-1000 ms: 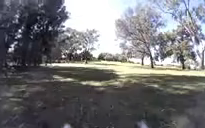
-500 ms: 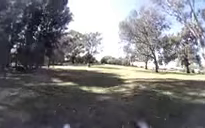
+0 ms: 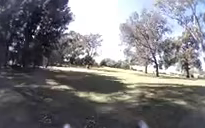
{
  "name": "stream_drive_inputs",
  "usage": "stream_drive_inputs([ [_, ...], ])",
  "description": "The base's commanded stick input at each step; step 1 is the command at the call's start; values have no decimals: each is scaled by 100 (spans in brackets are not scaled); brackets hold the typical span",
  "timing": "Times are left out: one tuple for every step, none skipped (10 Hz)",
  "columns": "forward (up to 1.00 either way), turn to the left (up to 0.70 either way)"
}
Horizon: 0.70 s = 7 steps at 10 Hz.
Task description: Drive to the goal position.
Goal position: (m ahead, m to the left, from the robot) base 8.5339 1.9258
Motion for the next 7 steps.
stream_drive_inputs([
  [100, 0],
  [100, 0],
  [100, 0],
  [100, 0],
  [100, 0],
  [100, -4],
  [100, -16],
])
